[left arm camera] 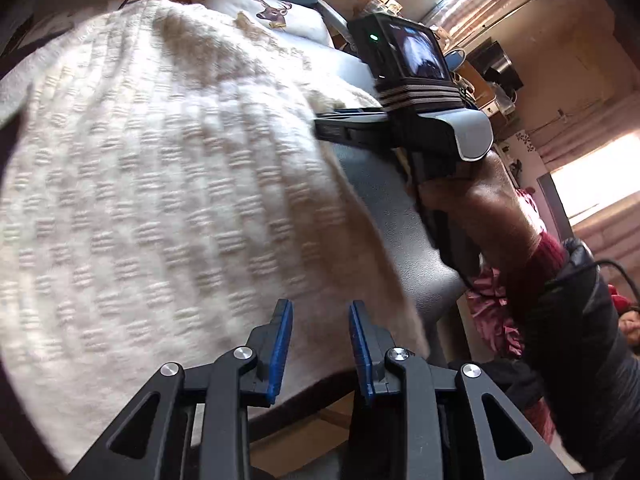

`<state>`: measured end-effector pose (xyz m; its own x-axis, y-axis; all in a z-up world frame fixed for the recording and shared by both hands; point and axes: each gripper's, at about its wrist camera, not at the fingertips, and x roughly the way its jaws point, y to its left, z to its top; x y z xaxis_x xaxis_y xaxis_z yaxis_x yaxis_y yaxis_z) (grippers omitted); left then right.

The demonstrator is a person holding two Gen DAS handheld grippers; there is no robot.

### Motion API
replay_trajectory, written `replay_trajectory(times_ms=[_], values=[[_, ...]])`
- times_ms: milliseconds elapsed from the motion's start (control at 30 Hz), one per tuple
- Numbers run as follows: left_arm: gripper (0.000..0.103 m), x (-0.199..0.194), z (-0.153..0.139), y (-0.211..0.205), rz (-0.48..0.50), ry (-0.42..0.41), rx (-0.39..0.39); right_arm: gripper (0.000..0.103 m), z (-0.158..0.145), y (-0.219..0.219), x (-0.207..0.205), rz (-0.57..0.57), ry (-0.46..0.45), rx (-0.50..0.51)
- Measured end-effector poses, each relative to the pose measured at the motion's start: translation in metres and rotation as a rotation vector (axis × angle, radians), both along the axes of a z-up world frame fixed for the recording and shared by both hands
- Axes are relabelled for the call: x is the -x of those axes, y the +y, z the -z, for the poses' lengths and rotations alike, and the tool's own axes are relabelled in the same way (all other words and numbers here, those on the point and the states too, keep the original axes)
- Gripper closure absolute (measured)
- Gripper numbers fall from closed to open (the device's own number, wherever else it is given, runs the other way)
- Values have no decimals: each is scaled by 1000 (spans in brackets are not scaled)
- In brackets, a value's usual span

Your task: Fold clothes

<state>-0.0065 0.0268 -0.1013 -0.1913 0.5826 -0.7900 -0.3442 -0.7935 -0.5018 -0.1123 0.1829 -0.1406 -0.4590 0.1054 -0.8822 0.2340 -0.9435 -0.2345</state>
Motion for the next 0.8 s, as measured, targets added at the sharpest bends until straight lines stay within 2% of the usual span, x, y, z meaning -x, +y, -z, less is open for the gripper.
replay_trajectory(times_ms=[133,200,233,300,433,500,567,800], values=[[73,2,5,-11,-27,-9,33,79,1,35,11,96,-15,-80],[73,5,11,-20,-61,-44,25,79,2,52,16,144,-20,-128],[73,5,14,-23,-76,-58,22,78,1,63,16,176,-21,-116],[73,5,15,-30,-101,-57,25,77,-6,85,12,239,-22,-12],[73,8,16,-38,-100,-31,34,73,-25,125,-14,355,19,327],[73,10,18,-41,-95,-33,42,72,-30,137,-34,398,29,464],[73,12,20,-42,-91,-33,50,72,-32,137,-61,429,48,555],[73,6,14,-25,-84,-4,63,72,-22,125,-123,378,10,759]])
